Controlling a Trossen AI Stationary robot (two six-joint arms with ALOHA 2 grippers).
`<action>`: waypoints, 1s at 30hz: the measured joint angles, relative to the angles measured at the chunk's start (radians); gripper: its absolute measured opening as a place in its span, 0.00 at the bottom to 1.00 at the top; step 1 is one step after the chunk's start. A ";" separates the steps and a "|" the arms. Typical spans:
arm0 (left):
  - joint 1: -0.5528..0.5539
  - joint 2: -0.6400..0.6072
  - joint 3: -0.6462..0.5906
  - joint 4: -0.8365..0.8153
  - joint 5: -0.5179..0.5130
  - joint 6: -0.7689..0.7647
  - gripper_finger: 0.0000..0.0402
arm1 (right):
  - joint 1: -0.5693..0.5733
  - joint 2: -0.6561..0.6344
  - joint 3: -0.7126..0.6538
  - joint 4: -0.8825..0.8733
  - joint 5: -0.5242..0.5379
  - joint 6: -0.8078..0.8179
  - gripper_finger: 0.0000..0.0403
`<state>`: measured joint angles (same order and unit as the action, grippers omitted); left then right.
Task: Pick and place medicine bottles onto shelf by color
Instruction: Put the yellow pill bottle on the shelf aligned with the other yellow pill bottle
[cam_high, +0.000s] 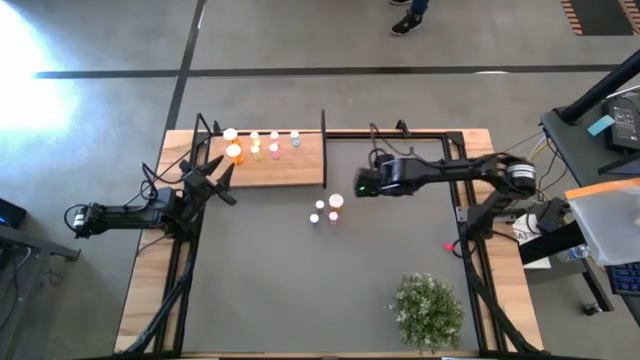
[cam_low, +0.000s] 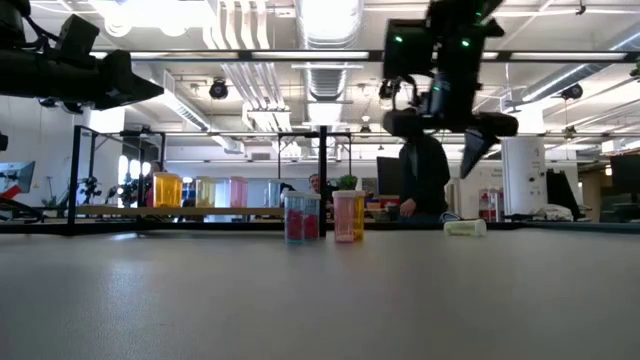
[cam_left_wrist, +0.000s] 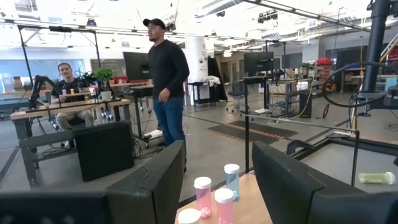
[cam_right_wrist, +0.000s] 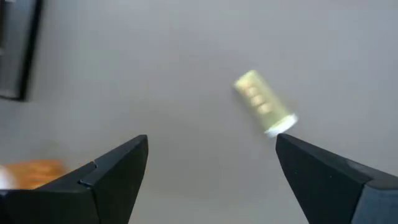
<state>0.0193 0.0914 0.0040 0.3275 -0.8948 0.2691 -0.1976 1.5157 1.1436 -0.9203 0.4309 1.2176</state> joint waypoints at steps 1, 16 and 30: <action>0.000 0.000 0.000 0.000 0.000 0.000 0.43 | -0.017 -0.025 -0.038 0.022 0.000 -0.040 0.85; 0.000 0.000 0.000 0.000 0.000 0.000 0.43 | -0.296 -0.068 -0.299 0.320 -0.122 -0.486 0.77; 0.000 0.000 0.000 0.000 0.000 0.000 0.43 | -0.307 0.048 -0.279 0.379 -0.163 -0.576 0.67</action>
<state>0.0195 0.0914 0.0044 0.3273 -0.8948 0.2691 -0.5049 1.5639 0.8642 -0.5414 0.2679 0.6412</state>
